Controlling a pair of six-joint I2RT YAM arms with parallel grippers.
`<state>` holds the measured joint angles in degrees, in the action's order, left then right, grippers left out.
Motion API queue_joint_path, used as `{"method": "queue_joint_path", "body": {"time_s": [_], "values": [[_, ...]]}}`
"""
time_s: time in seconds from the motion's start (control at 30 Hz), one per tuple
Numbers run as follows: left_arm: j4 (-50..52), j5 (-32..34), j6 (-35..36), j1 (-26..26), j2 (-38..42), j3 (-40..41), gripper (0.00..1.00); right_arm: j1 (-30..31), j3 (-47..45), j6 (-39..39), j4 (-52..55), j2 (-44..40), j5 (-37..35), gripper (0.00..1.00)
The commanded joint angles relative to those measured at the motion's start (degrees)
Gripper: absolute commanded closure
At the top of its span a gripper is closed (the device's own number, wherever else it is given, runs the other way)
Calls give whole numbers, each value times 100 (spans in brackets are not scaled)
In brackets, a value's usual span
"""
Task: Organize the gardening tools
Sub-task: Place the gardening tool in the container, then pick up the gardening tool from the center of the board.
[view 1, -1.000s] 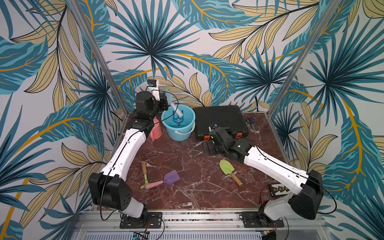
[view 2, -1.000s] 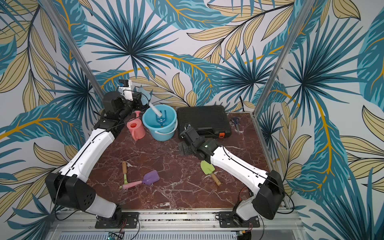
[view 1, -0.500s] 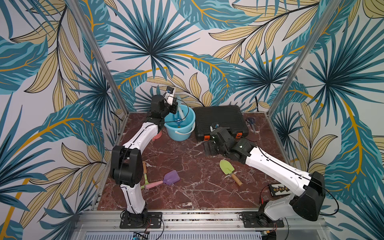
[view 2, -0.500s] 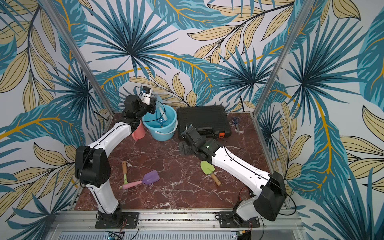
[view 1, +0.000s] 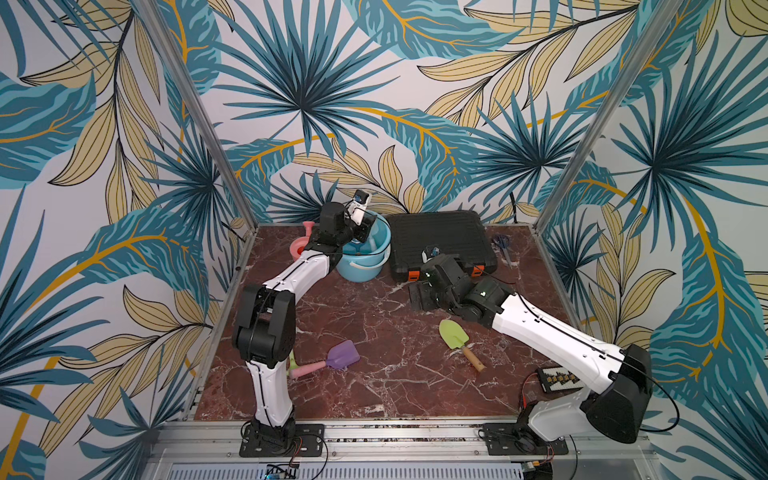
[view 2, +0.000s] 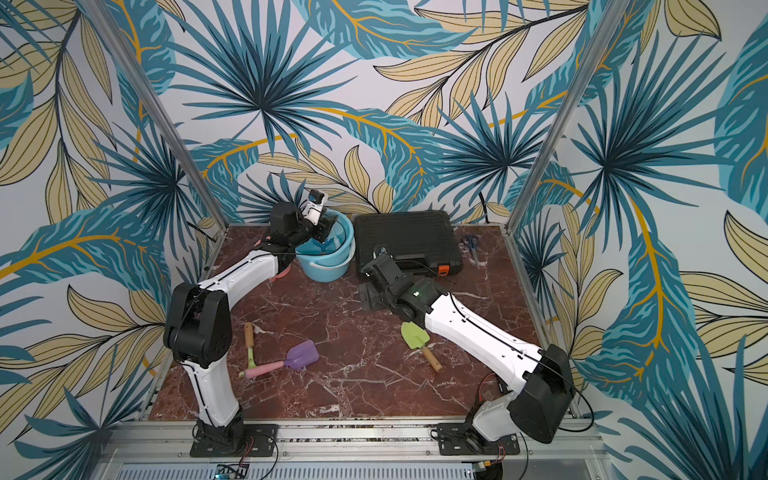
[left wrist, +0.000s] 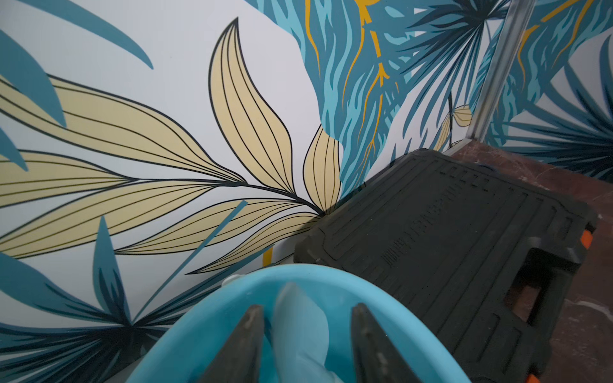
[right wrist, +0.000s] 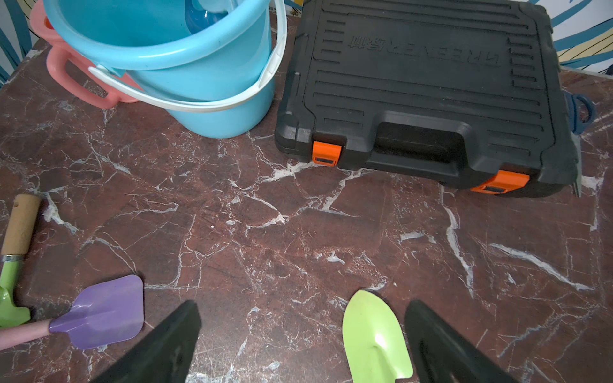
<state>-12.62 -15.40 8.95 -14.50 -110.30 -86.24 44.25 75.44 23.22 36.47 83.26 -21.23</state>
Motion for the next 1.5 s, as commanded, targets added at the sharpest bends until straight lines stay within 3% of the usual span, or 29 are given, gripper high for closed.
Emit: {"method": "queue_joint_path", "body": {"time_s": [0.0,0.1,0.13,0.17,0.37,0.63,0.8,1.03,1.2,1.47], "values": [[-11,-15,-239,97,338,18,33,-10,68,19,97,142,-86,0],[97,1,-545,184,657,57,16,-13,123,-16,38,241,-69,0],[134,6,-633,215,808,101,3,-13,115,-39,0,264,-55,0],[195,22,-692,246,970,159,0,-13,113,-49,-35,287,-44,0],[799,464,-1238,495,1986,686,0,-13,130,-130,-260,458,98,1],[2058,2195,-2103,784,3701,2032,0,-13,343,-254,-447,808,312,1],[3013,2500,-2613,998,4590,2814,0,-13,401,-266,-569,972,450,0],[4322,3137,-4063,1025,5534,3771,0,-13,358,-214,-657,1094,535,1],[5392,2948,-5381,1027,5821,4331,0,-13,287,-209,-616,1036,449,1],[6147,1682,-5913,1020,5745,4931,1,-22,-6,-83,-647,899,296,0]]}}
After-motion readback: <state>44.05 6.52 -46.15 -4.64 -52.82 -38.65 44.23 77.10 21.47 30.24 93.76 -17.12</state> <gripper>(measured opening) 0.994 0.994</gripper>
